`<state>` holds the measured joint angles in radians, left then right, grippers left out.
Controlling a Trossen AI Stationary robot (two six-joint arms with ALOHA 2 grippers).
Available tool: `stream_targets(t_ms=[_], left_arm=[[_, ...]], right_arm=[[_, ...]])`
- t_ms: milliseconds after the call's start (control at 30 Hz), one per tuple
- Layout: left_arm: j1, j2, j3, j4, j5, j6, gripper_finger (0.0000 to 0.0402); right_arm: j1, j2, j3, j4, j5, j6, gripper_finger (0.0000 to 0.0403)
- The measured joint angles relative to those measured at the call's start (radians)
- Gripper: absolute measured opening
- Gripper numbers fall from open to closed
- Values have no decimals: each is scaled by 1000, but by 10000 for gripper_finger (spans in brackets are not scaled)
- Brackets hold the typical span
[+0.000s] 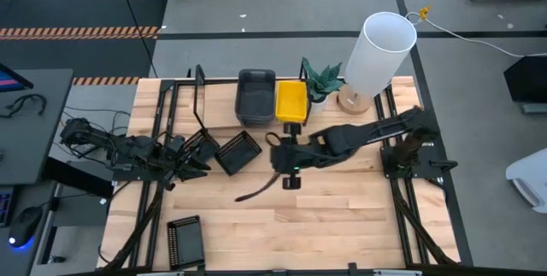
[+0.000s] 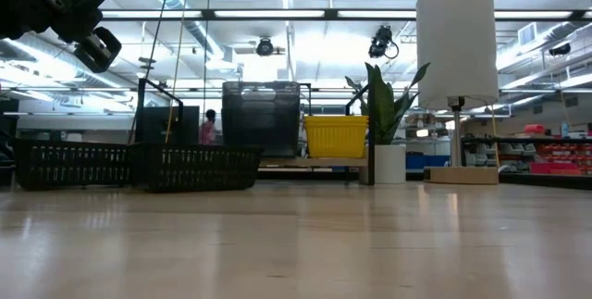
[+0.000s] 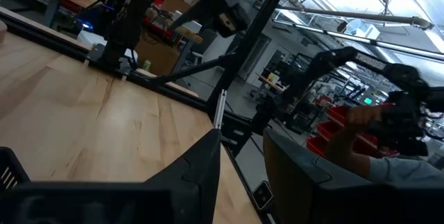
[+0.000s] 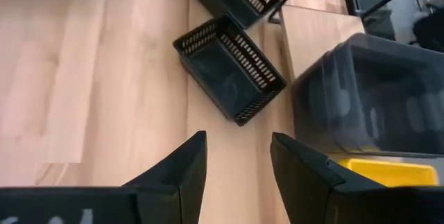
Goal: Stack baskets on shelf by color
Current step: Stack the top left black bin on the top right black bin
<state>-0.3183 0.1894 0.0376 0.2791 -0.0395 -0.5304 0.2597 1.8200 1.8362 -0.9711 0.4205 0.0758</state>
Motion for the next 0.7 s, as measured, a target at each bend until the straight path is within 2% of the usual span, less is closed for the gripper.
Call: stream_targets(t_ms=[233, 400, 567, 700], left_arm=[[0, 0, 0, 30, 0, -14, 117], [1, 0, 0, 106, -50, -15, 117], [1, 0, 0, 130, -71, -65, 117], [1, 0, 0, 99, -208, -112, 117]], right_arm=[[21, -316, -432, 416, 32, -22, 164], [22, -504, -658, 692, 31, -47, 164], [27, -635, -850, 931, 13, -65, 164], [58, -718, -934, 994, -17, -76, 164]])
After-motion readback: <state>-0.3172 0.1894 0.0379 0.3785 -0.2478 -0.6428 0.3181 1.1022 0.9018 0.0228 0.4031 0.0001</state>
